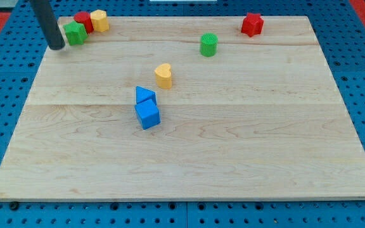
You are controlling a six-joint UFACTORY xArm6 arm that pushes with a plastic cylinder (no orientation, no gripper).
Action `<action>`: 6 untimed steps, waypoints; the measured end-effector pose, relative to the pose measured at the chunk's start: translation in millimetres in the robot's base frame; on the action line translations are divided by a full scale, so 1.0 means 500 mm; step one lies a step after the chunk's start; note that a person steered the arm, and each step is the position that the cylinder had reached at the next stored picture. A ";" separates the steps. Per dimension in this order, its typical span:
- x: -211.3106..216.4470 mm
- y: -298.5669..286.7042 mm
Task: Slide the green circle vertically to the top of the yellow heart
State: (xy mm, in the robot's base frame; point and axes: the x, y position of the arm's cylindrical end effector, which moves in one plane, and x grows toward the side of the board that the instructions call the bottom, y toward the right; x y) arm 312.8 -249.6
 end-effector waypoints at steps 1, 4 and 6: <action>0.039 0.170; 0.028 0.595; -0.086 0.617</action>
State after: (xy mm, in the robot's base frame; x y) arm 269.8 58.8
